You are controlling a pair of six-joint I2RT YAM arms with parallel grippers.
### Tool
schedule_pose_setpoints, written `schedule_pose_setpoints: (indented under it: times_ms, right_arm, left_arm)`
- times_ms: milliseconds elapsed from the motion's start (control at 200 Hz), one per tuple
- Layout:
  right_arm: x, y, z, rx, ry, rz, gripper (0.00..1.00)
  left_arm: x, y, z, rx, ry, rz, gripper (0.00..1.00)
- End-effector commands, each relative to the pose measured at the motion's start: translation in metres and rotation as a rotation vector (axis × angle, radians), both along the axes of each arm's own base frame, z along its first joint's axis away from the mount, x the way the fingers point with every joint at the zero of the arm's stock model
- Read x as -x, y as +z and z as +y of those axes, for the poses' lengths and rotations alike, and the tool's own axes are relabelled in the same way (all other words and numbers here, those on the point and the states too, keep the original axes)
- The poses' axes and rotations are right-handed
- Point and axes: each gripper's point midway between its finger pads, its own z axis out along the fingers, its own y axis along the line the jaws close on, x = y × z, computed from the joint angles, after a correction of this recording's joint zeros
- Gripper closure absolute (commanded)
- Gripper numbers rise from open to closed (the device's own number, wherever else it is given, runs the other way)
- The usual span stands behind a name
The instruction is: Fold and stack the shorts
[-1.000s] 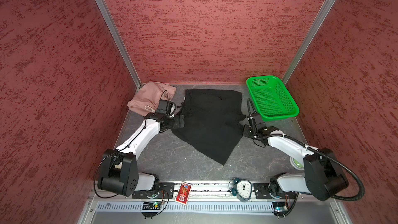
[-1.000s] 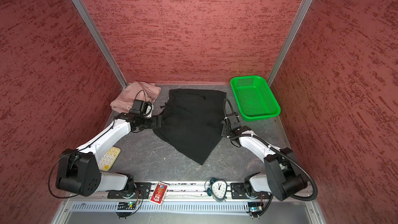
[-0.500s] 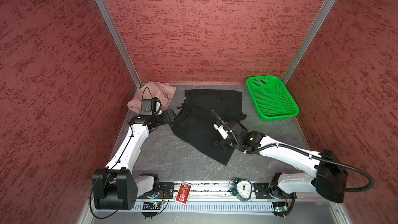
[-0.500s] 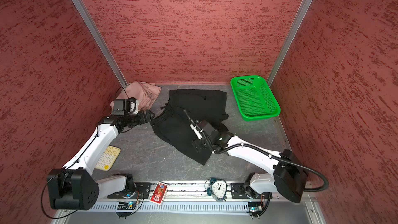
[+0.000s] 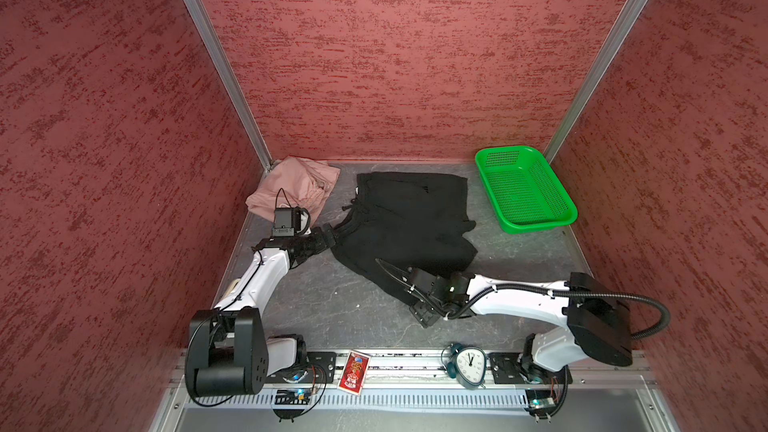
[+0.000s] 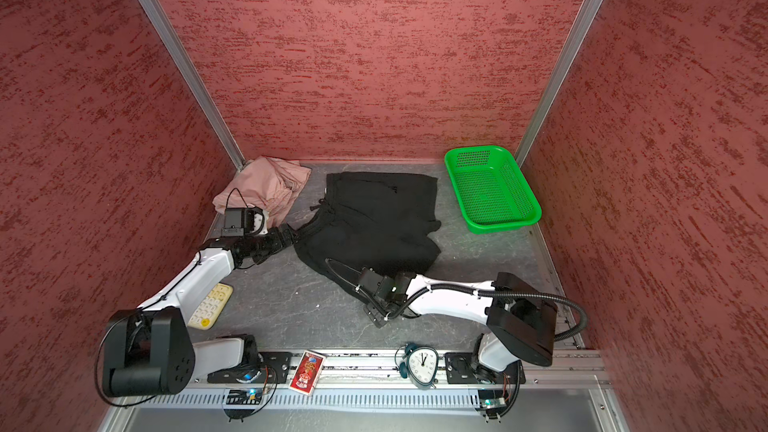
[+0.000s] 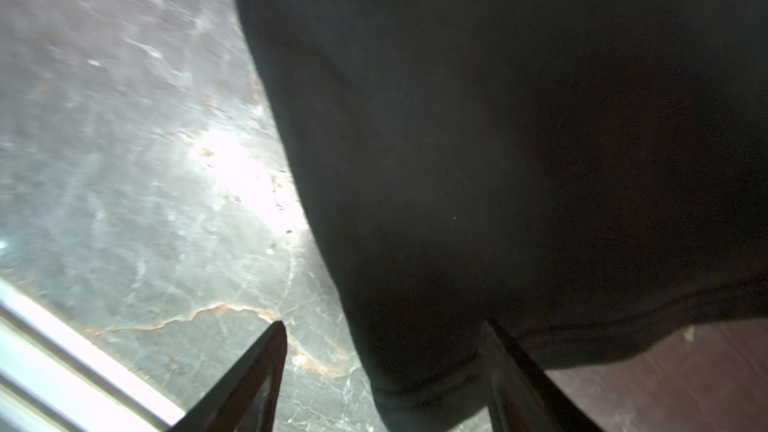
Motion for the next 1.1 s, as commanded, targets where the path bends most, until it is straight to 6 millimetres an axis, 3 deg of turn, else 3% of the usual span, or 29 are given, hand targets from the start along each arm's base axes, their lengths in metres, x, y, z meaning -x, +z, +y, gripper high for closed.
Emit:
schedule_pose_setpoints:
  times_ms: [0,185,260,361,421,546,691,917,1052,1097]
  right_arm:
    - [-0.003,-0.008,-0.011,0.103,-0.068,-0.035,0.25]
    - [-0.001,-0.018,-0.021,0.17,-0.076,-0.051,0.3]
    - [-0.005,-0.019,-0.024,0.181,-0.083,-0.078,0.48]
    - [-0.006,-0.02,-0.022,0.164,-0.081,-0.079,0.89]
    - [-0.004,-0.02,-0.019,0.146,-0.082,-0.071,1.0]
    - [-0.005,-0.015,-0.017,0.105,-0.1,-0.084,1.0]
    - [-0.007,-0.005,-0.012,0.037,-0.113,-0.102,1.0]
    - [-0.006,0.001,-0.012,-0.007,-0.126,-0.112,1.0]
    - [-0.007,0.007,-0.015,-0.035,-0.133,-0.133,1.0]
    - [-0.009,0.018,-0.014,-0.072,-0.137,-0.148,1.0]
  left_arm:
    - [-0.013,-0.004,-0.001,0.055,0.02,-0.027,0.01]
    - [-0.019,-0.01,-0.004,0.073,0.018,-0.039,0.01]
    - [-0.021,-0.012,-0.005,0.049,0.012,-0.061,0.01]
    - [-0.024,-0.02,-0.008,0.051,0.03,-0.086,0.01]
    - [-0.025,-0.027,-0.011,0.068,0.033,-0.079,0.01]
    - [-0.027,-0.04,-0.016,0.086,0.024,-0.055,0.0]
    - [-0.031,-0.049,-0.019,0.076,0.01,-0.051,0.08]
    - [-0.042,-0.057,-0.018,0.054,0.002,-0.054,0.26]
    - [-0.049,-0.056,-0.021,0.06,-0.017,-0.052,0.43]
    - [-0.05,-0.054,-0.022,0.064,-0.022,-0.055,0.46]
